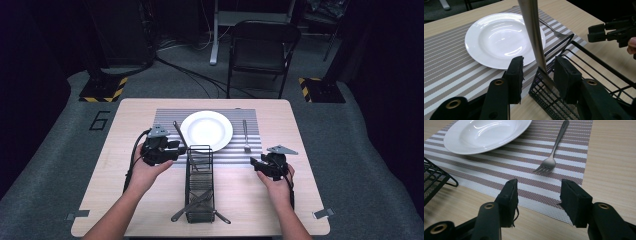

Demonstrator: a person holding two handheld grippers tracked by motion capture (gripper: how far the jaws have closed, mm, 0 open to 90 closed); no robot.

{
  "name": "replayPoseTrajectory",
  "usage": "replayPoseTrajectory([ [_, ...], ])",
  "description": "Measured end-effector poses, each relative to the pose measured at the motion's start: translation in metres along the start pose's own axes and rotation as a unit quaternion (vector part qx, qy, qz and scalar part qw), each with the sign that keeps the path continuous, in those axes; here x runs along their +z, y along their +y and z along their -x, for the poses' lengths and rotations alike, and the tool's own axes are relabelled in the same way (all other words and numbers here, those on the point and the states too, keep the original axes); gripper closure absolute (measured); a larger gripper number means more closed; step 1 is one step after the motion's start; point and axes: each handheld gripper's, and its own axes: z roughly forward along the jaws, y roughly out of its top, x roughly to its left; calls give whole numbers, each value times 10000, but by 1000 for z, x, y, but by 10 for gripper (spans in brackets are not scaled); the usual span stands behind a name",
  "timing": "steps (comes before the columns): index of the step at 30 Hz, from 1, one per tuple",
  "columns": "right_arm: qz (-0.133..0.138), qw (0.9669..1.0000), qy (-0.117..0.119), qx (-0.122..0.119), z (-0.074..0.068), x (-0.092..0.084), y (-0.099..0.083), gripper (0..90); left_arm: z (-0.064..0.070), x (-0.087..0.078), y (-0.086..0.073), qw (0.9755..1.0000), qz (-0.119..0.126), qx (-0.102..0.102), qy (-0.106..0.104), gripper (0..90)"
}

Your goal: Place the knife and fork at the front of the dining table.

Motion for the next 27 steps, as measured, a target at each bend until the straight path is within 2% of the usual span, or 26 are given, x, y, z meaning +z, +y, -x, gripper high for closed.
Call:
replayPoseTrajectory([
  [6,-36,10000,11,51,1,1,-1,475,3,8,2,10000,-21,-18,-93,637],
  [12,-45,10000,34,28,2,2,-1,474,4,15,3,10000,-54,35,-67,659],
  [14,-46,10000,38,46,2,2,-1,474,4,16,4,10000,-77,-9,-62,670],
  [23,-78,9999,33,74,3,3,-1,474,3,21,4,10000,-44,-6,1,715],
  [27,-97,9999,40,83,3,3,-2,474,5,21,3,10000,46,-35,22,744],
])
